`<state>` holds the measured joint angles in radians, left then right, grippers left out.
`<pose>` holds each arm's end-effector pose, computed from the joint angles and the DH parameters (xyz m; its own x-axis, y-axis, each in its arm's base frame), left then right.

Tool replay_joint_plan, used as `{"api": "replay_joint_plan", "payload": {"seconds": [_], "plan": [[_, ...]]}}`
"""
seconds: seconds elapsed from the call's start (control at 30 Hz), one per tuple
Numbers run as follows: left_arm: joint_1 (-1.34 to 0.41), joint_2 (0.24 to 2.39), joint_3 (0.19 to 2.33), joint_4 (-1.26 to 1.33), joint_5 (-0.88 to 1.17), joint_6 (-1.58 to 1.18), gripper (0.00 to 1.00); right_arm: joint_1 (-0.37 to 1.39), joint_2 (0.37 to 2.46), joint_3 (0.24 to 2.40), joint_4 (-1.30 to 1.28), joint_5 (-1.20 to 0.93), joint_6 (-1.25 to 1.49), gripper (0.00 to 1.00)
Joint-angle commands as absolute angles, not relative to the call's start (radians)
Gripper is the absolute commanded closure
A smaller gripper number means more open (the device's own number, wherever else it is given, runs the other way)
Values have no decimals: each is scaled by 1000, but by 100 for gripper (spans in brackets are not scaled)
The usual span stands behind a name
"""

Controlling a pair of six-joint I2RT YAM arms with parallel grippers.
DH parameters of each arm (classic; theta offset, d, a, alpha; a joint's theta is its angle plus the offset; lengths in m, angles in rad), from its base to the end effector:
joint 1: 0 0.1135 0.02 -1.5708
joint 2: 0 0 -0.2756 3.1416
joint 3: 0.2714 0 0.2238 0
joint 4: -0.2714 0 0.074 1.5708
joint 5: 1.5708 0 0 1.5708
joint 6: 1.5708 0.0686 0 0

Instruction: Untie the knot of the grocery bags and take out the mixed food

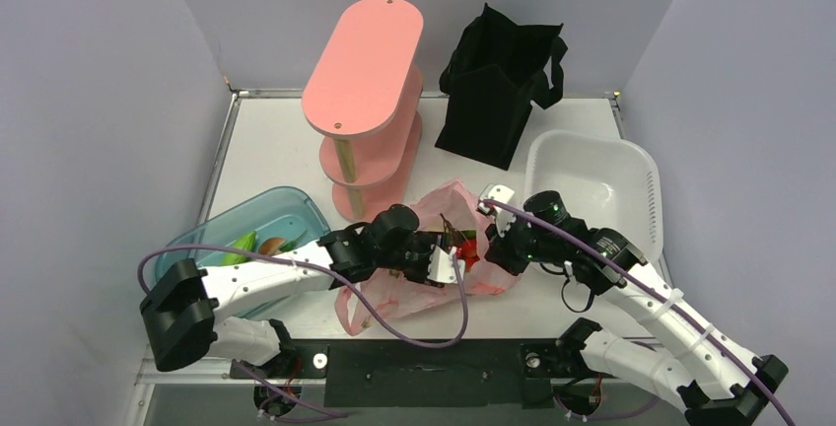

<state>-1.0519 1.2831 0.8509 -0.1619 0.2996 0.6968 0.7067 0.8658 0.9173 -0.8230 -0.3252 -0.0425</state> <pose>0.1205 -0.2517 0.2638 0.3974 0.5406 -0.7415 0.9075 -0.1114 0.4051 0.1023 0.1162 0.2975 -0.4962 -0.4766 -0.7257 -0.8113 0.5522 0.1921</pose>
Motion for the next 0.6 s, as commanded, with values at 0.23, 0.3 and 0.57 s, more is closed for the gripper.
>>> {"api": "replay_joint_plan", "payload": {"seconds": [0.23, 0.3, 0.57], "plan": [[-1020, 1520, 838, 51, 295, 814, 41, 685, 839, 934, -878, -261, -139, 100], [-1020, 1565, 849, 55, 283, 822, 40, 686, 844, 933, -880, -248, -155, 100], [-995, 1638, 860, 71, 238, 836, 55, 680, 846, 912, -877, -250, -175, 100]]}}
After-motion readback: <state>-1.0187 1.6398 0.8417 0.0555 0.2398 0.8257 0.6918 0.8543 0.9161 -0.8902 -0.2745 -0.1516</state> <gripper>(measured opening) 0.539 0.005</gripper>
